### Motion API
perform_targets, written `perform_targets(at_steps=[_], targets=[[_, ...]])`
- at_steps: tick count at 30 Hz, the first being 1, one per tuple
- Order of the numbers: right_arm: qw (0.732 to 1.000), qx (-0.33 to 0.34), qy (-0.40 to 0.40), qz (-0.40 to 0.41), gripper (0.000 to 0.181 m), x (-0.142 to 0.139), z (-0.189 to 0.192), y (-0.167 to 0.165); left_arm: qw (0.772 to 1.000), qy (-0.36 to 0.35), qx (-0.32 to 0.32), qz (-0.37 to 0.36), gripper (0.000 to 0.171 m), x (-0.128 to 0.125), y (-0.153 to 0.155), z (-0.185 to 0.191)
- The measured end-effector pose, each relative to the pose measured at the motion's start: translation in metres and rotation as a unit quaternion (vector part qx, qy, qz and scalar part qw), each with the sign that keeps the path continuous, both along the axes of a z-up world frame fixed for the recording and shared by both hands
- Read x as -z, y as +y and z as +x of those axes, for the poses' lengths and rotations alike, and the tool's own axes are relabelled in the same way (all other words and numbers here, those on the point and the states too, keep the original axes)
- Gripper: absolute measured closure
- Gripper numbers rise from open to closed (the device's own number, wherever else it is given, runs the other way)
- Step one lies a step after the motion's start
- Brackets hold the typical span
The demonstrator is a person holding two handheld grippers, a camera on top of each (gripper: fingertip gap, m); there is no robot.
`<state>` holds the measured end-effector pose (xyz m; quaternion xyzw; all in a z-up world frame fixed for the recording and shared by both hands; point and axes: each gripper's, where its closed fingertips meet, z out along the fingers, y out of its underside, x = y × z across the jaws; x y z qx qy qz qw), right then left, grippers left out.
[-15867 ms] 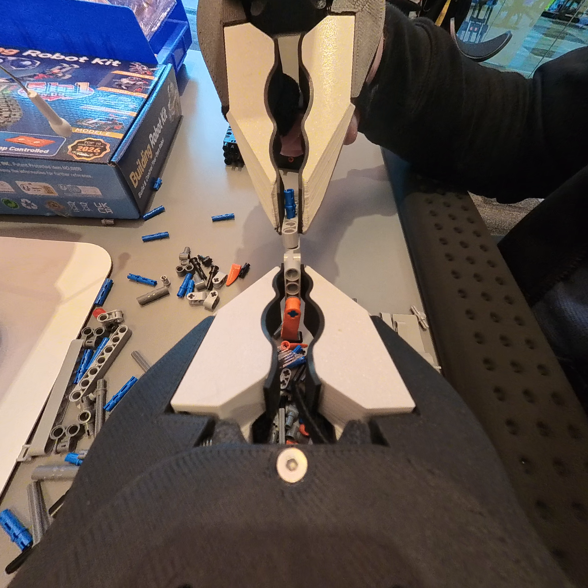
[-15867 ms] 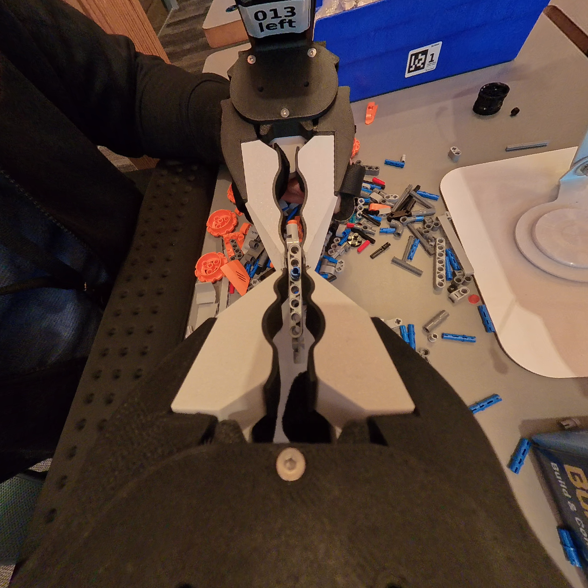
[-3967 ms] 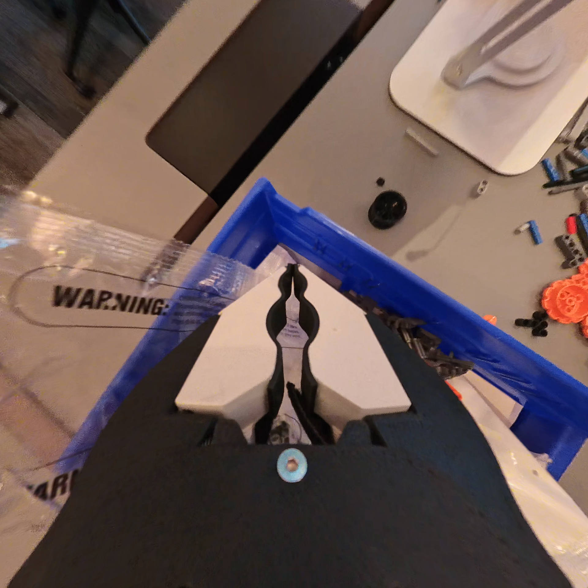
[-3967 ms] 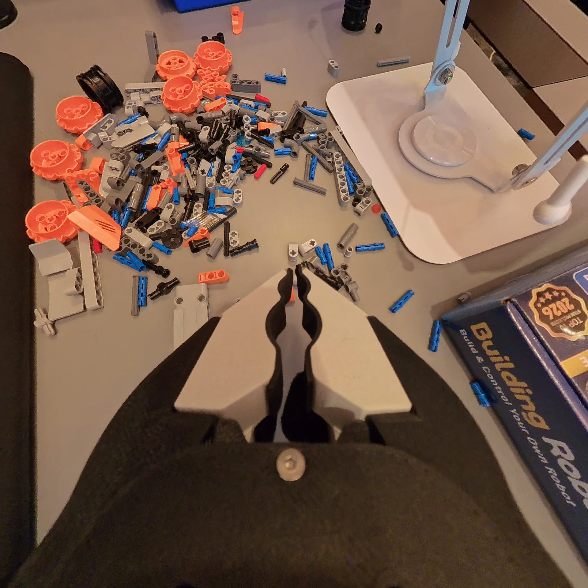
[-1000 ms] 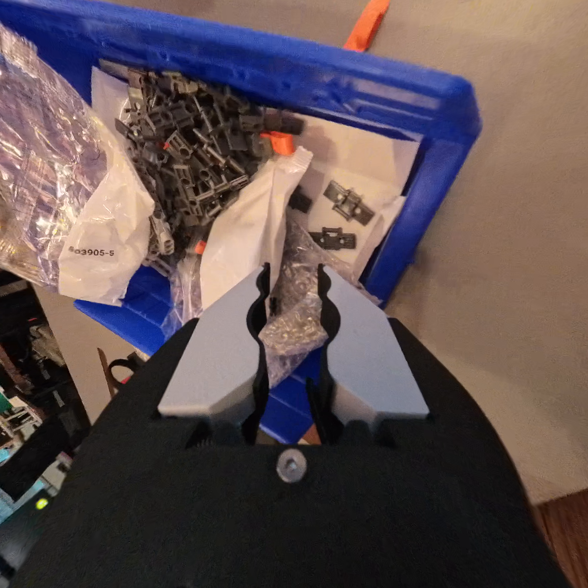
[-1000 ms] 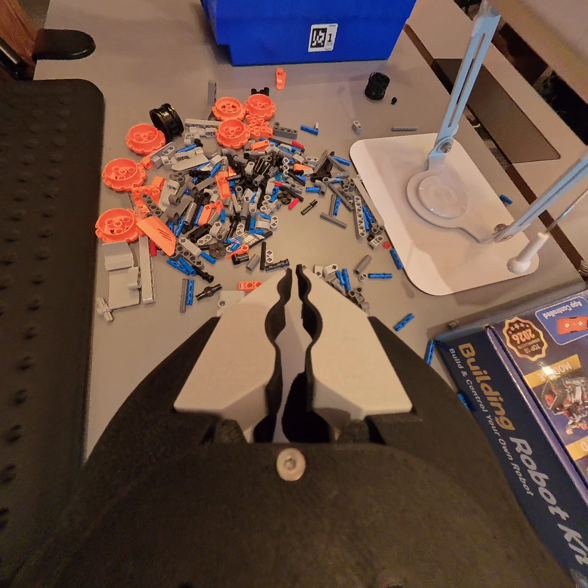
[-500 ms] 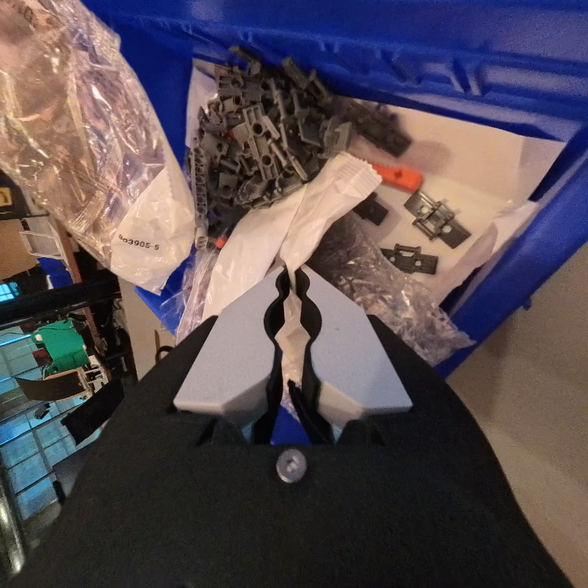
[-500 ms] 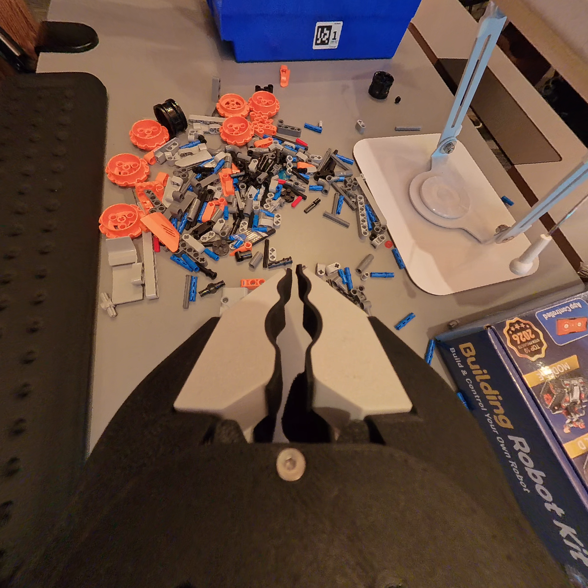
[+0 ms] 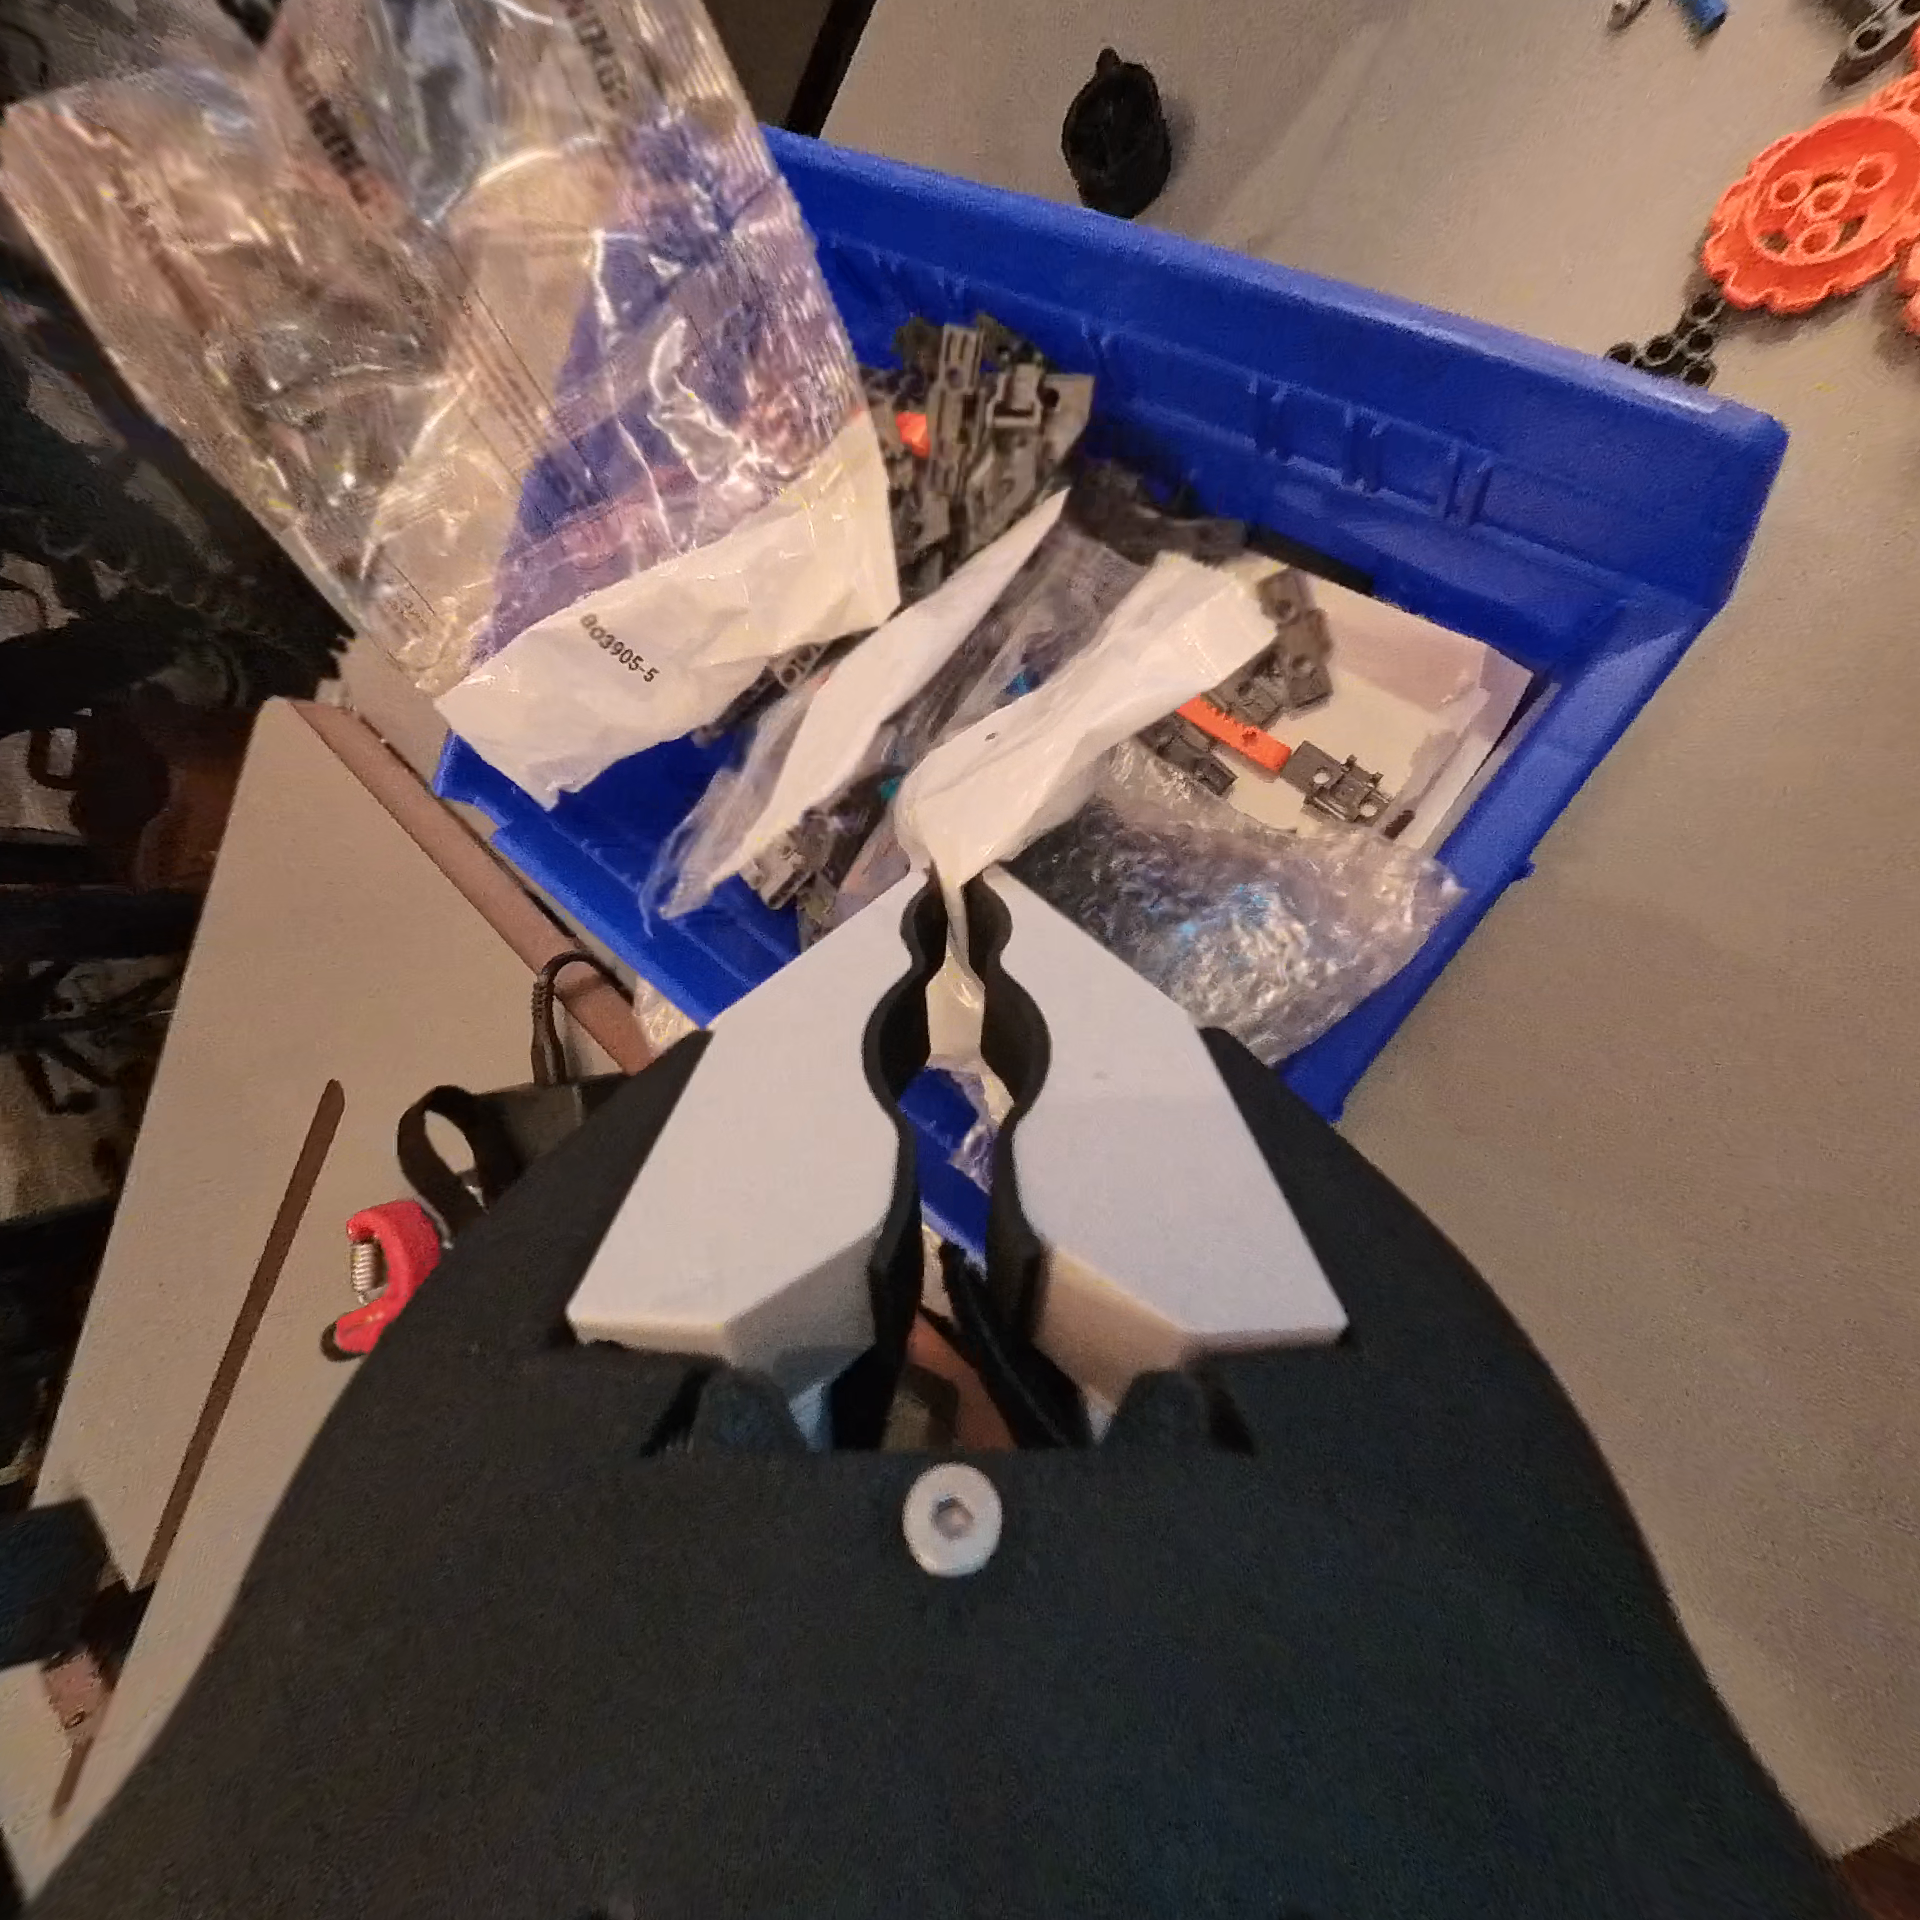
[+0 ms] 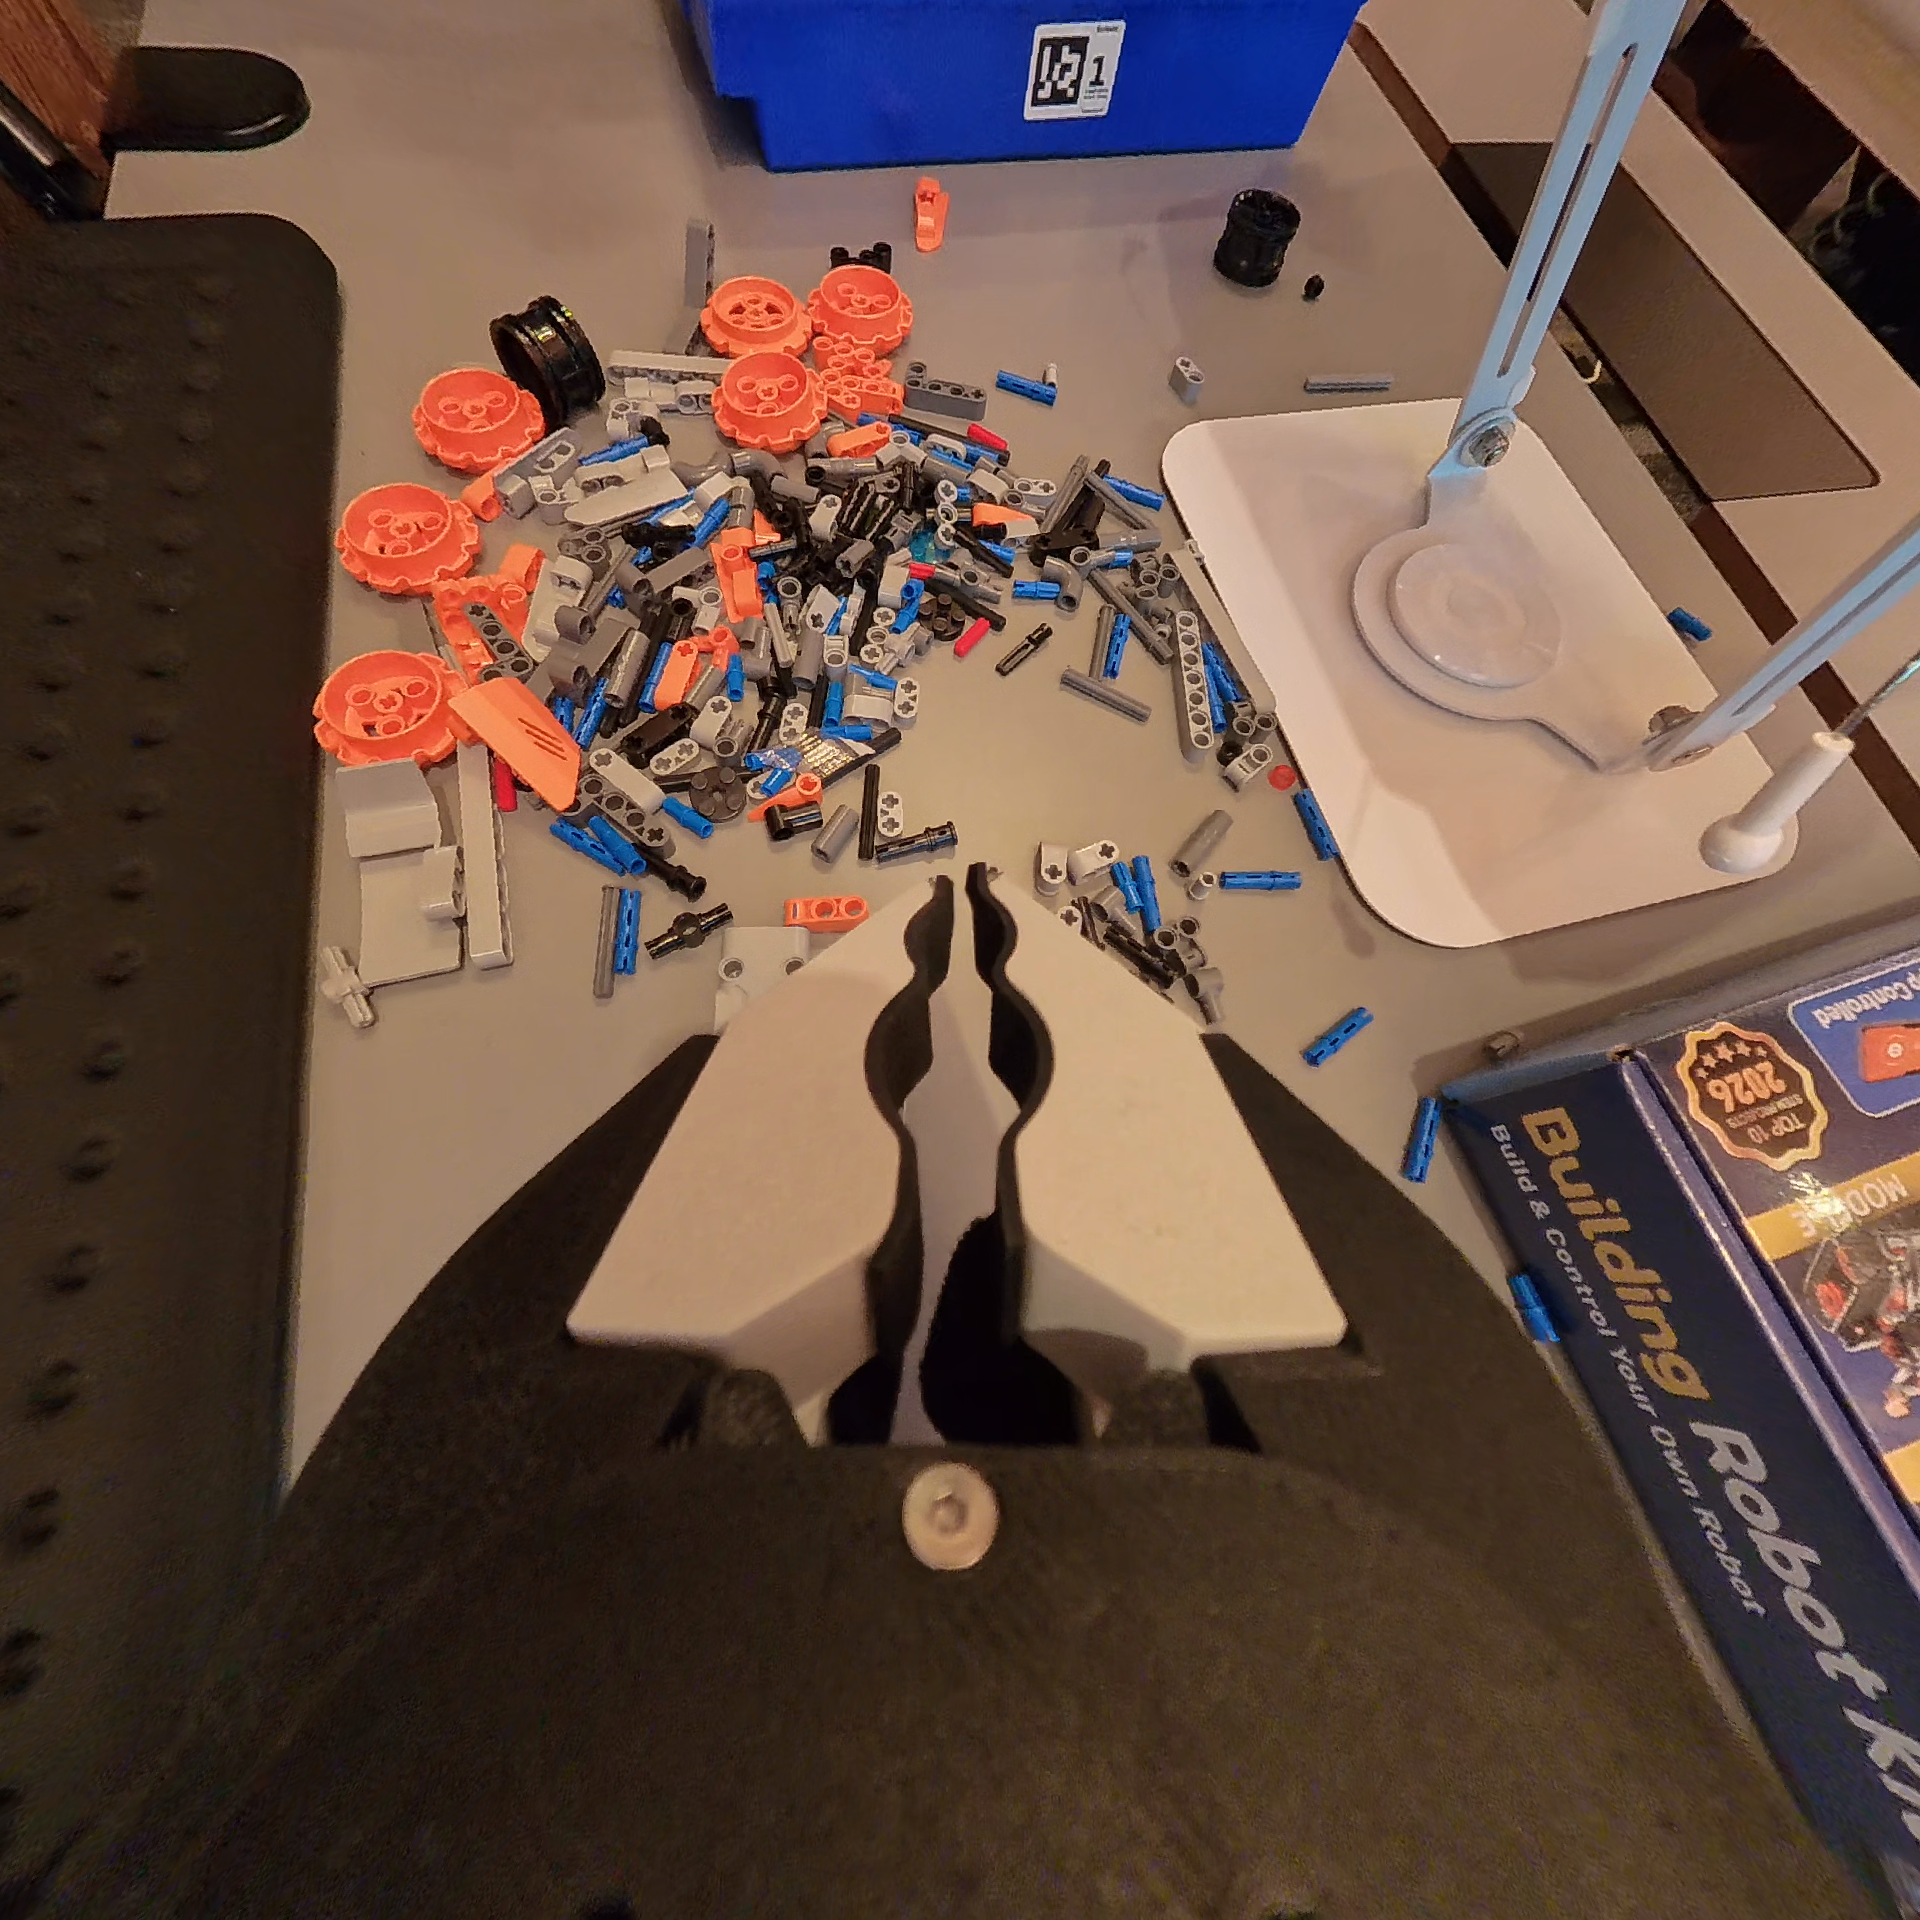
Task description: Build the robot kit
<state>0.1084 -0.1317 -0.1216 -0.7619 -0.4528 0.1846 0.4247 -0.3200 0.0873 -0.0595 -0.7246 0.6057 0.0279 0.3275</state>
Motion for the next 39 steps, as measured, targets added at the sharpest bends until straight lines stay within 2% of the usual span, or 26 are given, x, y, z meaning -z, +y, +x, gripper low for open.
perform_targets(at_steps=[7,12,15,22,31,39], targets=[[1.0,0.0,-0.002,-0.006,0.179,0.002,0.0,0.0,0.993,-0.092,-0.045,-0.064,0.171,-0.018,0.012,-0.008],[1.0,0.0,0.0,-0.008,0.179,0.002,0.001,-0.001,0.966,-0.207,-0.092,-0.124,0.171,-0.034,0.022,-0.02],[1.0,-0.002,-0.002,-0.011,0.179,0.004,0.0,-0.001,0.955,-0.244,-0.101,-0.136,0.171,-0.04,0.023,-0.028],[1.0,-0.001,-0.003,-0.014,0.179,0.005,0.0,-0.001,0.958,-0.254,-0.067,-0.119,0.171,-0.05,0.012,-0.028],[1.0,-0.003,-0.004,-0.016,0.179,0.006,-0.001,-0.002,0.961,-0.264,-0.036,-0.08,0.171,-0.085,0.004,-0.02],[1.0,-0.004,-0.003,-0.019,0.179,0.007,0.0,-0.001,0.958,-0.284,-0.014,-0.034,0.171,-0.127,-0.001,-0.017]])
